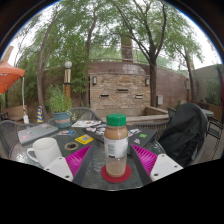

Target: Pour water

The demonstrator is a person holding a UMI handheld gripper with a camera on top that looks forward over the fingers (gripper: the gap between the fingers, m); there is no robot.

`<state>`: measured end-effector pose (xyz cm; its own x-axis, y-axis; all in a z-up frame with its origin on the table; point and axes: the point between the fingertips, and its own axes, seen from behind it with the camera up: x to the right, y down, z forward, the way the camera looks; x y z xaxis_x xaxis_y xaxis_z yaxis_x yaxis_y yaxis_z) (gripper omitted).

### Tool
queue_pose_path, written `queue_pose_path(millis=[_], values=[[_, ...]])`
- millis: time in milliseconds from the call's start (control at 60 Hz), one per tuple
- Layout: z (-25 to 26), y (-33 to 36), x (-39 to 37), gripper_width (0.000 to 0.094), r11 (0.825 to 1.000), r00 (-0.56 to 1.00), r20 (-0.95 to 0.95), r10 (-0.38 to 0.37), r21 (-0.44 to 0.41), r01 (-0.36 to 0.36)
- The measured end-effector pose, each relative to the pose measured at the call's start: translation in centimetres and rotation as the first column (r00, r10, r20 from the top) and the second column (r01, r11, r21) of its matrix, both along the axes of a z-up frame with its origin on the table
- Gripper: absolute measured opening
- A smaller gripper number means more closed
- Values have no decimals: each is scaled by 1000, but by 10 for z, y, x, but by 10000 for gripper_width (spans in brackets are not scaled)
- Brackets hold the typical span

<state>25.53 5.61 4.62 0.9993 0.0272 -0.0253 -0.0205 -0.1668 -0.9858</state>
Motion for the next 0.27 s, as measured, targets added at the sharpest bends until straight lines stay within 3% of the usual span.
queue_pose_path(millis=[267], values=[[1,-8,2,836,1000,1000,-2,-8,-13,8]])
